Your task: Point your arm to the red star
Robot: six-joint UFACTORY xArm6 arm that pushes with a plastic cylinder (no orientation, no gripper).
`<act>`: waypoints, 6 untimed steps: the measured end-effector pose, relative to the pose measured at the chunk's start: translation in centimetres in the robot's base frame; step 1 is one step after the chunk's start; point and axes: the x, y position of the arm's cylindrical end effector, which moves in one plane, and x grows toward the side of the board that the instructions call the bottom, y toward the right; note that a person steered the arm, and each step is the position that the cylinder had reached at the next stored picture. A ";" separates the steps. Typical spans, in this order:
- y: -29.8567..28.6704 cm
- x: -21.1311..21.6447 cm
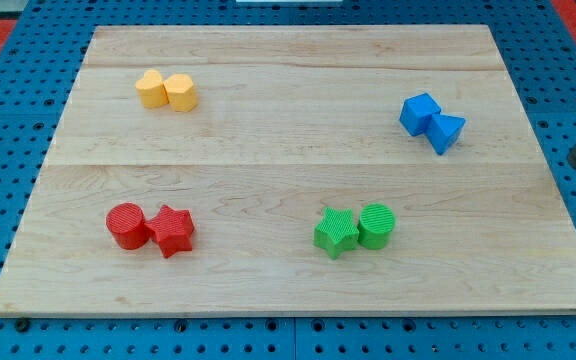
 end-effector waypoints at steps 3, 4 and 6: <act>-4.0 11.1; -8.2 16.6; -35.7 16.1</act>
